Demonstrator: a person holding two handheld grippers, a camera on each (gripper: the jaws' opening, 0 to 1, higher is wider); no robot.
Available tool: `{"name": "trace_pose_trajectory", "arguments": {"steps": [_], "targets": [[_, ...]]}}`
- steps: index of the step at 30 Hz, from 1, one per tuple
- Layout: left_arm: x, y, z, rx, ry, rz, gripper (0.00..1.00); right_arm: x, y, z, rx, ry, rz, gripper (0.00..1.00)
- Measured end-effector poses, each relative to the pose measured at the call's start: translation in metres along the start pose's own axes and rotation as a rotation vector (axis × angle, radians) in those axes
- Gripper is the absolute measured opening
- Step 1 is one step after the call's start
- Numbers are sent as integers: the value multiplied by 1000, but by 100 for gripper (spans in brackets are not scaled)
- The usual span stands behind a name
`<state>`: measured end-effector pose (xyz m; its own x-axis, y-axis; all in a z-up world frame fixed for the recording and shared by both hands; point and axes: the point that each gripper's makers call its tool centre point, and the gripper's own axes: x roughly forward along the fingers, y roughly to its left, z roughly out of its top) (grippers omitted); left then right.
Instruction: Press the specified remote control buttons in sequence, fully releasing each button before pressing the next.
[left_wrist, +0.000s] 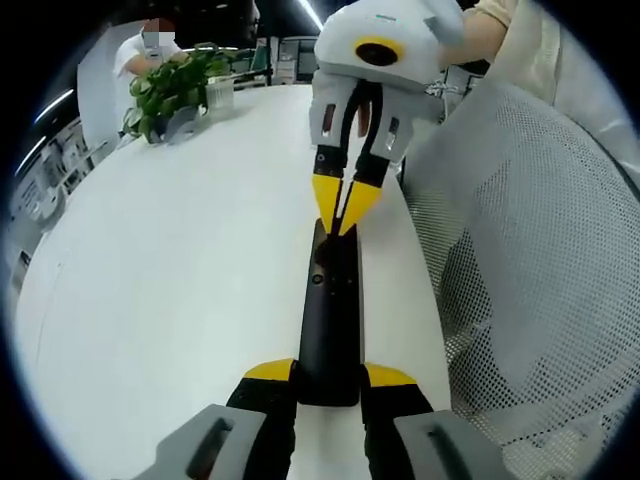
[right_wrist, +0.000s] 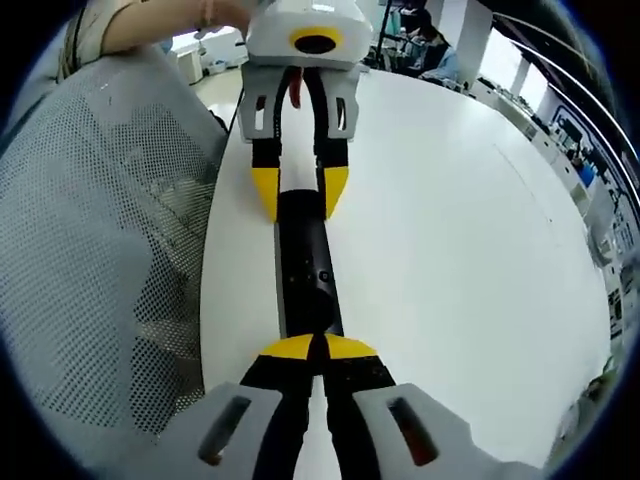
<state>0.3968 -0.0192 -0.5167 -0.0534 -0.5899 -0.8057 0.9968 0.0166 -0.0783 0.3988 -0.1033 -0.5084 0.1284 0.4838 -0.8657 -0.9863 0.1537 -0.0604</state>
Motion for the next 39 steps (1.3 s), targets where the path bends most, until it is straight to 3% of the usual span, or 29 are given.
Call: {"name": "trace_pose_trajectory", "arguments": {"steps": [6, 8, 10, 14, 16, 17, 18, 19, 20, 21, 22, 24, 31, 39], "targets": [[1, 0, 0, 10, -16, 13, 25, -1, -2, -2, 57, -50, -15, 2], [1, 0, 0, 19, -18, 22, 25, -3, -10, -3, 54, -68, -66, 10], [1, 0, 0, 29, -15, 28, 25, -2, -6, -2, 98, -84, -27, 9], [2, 1, 1, 26, -16, 30, 25, -1, -6, -2, 69, -85, 0, 9], [2, 1, 1, 24, -19, 30, 25, 3, 0, 2, 93, -97, 52, 26], [1, 1, 1, 21, -20, 30, 25, 9, 8, -5, 90, -50, 85, 33], [1, 1, 1, 22, -20, 30, 25, 13, 9, -10, 40, -16, 83, 31], [1, 1, 1, 21, -20, 31, 25, 20, 12, 3, -46, -89, 73, 29], [1, 1, 0, 25, -19, 31, 25, 25, 7, -3, 16, -36, 46, 26], [1, 1, 0, 28, -18, 31, 25, 29, 10, -4, 67, -19, 69, 26], [1, 1, 1, 28, -18, 31, 25, 15, 6, -3, 46, -38, 49, 26], [1, 1, 0, 27, -16, 29, 25, 12, 7, -3, 32, -41, 47, 26], [1, 1, 1, 5, -29, 38, 25, 13, 6, -4, 22, -84, 46, 25], [2, 1, 2, 1, -35, 61, 26, 14, 7, -2, 14, -67, 51, 25]]}}
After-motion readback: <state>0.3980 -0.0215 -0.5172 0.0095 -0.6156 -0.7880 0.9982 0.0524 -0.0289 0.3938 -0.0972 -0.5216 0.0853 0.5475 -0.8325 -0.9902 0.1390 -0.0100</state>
